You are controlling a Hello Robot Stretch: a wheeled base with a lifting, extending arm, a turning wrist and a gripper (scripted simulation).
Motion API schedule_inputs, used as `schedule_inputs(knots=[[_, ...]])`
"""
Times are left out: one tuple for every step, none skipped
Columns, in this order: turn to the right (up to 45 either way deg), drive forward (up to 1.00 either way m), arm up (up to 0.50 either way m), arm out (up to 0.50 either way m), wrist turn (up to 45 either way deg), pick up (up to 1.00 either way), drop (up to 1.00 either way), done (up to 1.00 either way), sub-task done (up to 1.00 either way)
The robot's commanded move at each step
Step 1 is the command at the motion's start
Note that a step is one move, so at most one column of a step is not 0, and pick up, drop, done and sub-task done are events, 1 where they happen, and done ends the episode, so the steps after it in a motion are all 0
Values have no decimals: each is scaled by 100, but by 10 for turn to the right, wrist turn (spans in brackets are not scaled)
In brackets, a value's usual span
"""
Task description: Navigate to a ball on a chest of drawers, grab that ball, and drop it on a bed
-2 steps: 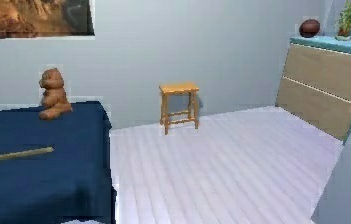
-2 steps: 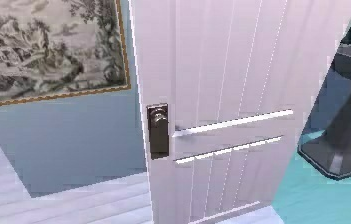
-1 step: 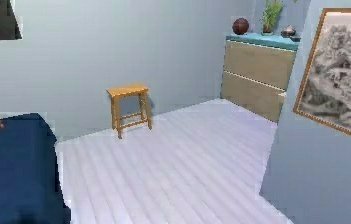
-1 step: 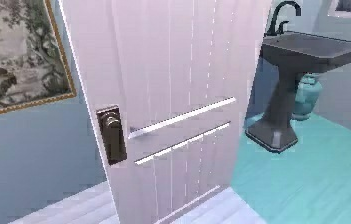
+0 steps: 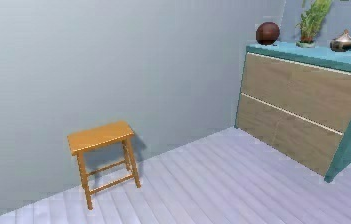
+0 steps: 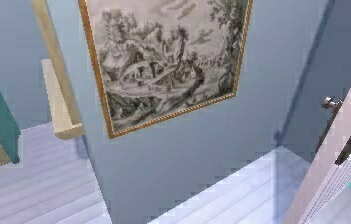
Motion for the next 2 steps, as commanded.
schedule_inputs(knots=[[30,0,0,0,0,0,0,0,0],[0,80,0,0,0,0,0,0,0]])
